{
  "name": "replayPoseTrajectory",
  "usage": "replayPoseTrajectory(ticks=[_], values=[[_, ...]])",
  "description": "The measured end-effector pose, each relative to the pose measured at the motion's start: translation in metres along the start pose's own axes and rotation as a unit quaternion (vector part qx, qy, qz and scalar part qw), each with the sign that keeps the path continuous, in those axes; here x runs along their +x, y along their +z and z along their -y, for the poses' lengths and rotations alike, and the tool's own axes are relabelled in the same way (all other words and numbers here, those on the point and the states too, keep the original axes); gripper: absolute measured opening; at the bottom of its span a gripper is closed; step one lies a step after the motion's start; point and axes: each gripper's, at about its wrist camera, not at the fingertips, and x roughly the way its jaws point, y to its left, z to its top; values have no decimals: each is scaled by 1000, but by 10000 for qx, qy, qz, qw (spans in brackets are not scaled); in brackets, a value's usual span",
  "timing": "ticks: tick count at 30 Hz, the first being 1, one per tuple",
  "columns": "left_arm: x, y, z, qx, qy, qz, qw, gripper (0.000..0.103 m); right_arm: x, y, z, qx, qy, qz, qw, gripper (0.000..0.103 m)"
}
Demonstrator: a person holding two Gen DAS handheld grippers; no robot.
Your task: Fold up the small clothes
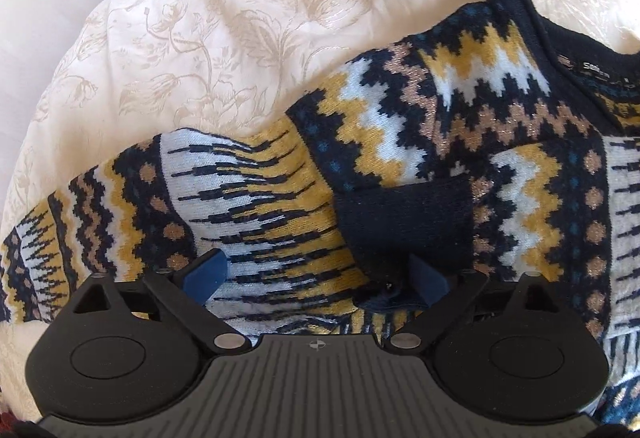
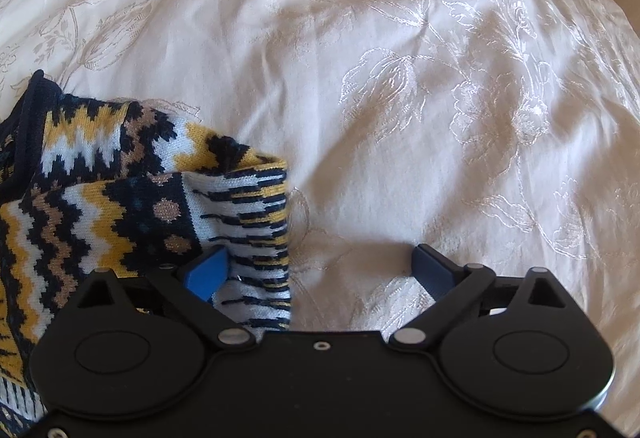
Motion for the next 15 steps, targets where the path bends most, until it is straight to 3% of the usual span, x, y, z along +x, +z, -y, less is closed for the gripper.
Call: replayPoseTrajectory(ticks=[10,15], values=[[9,-9,-19,-305,-405,110,9987,103,3,0,21,495,243,-42,9985,102],[-8,-17,-42,-301,-693,287,9967,103,-29,-13,21,589,386,250,9972,102]])
